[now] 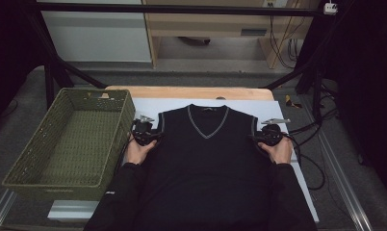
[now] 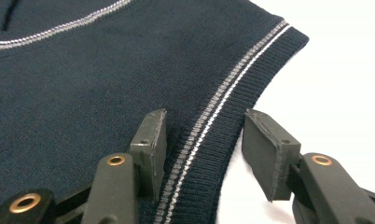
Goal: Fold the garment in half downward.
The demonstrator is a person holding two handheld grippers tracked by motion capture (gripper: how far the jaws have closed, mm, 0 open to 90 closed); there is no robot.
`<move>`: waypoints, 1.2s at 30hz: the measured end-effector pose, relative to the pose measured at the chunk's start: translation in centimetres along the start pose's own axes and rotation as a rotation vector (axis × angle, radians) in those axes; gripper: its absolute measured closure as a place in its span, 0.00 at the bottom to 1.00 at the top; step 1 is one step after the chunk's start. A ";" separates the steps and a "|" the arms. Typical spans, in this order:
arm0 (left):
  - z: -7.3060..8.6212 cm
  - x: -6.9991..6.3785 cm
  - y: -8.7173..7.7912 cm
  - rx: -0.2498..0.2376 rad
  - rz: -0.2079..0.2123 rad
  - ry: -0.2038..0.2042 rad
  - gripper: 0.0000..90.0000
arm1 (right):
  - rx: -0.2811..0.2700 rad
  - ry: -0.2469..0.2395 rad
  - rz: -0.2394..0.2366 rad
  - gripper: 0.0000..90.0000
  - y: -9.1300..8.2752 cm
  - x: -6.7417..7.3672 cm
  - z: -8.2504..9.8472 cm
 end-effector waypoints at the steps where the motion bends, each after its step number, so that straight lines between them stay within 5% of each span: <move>1: 0.0 0.0 0.0 0.000 0.000 -0.006 0.69 | 0.012 0.001 -0.001 0.56 0.0 0.0 0.0; 9: 0.3 -0.3 -0.2 0.007 0.023 -0.054 0.82 | 0.058 0.027 -0.010 0.66 -0.3 0.2 -0.1; 18: 0.4 -0.5 -0.2 -0.008 0.038 -0.088 0.91 | 0.096 0.127 -0.042 0.87 -0.5 0.5 -0.1; 23: 0.4 -0.4 -0.5 -0.001 0.027 -0.069 0.92 | 0.076 0.172 -0.067 0.90 -0.7 0.5 -0.1; 27: -0.6 -0.6 -1.5 -0.039 0.042 -0.084 0.92 | 0.030 0.190 -0.085 0.90 -1.2 0.5 -0.6; 36: -2.1 -1.2 -3.7 -0.091 0.066 -0.044 0.93 | -0.021 0.152 -0.088 0.90 -3.4 0.5 -2.6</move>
Point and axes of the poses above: each handheld gripper's, and its own axes: y roughly forward along the jaws, z roughly out of its underside, x roughly to its left, the point moved 9 cm from there along y, roughly forward along the jaws, and after that the axes turned 11 degrees about -y, right-handed, at the moved point
